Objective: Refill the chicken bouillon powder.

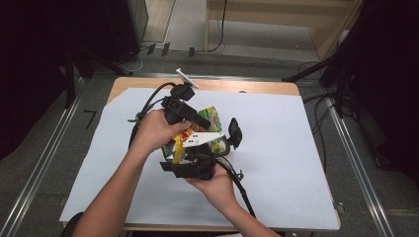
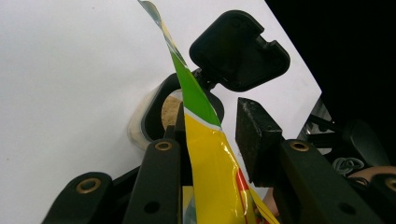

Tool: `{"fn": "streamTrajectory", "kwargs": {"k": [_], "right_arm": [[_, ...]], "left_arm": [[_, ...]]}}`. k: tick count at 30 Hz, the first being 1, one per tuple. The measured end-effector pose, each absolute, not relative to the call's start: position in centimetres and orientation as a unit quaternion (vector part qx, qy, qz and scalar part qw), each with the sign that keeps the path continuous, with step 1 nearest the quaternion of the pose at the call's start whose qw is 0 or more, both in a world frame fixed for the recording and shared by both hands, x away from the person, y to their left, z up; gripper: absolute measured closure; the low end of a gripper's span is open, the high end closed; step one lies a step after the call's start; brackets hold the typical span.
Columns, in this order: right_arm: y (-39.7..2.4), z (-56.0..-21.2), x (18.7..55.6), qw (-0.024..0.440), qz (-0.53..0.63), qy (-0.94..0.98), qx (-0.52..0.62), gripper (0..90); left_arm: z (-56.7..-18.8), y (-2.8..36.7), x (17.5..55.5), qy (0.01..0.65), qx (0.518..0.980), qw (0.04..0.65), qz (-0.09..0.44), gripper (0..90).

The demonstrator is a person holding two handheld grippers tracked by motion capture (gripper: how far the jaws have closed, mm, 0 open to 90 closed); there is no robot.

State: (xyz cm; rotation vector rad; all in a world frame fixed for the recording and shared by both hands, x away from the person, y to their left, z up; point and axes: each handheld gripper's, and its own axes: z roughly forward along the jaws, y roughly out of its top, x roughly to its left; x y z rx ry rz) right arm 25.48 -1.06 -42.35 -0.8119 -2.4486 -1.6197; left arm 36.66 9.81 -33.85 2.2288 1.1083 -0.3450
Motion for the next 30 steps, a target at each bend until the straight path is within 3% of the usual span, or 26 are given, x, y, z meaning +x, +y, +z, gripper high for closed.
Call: {"fn": "streamTrajectory", "kwargs": {"k": [30], "right_arm": [[-1.25,-41.85,25.59,0.068,-0.518,-0.807,-0.275,60.2]], "left_arm": [[-34.05,9.92,36.83,0.424,0.838,0.313,-0.141,70.4]]}}
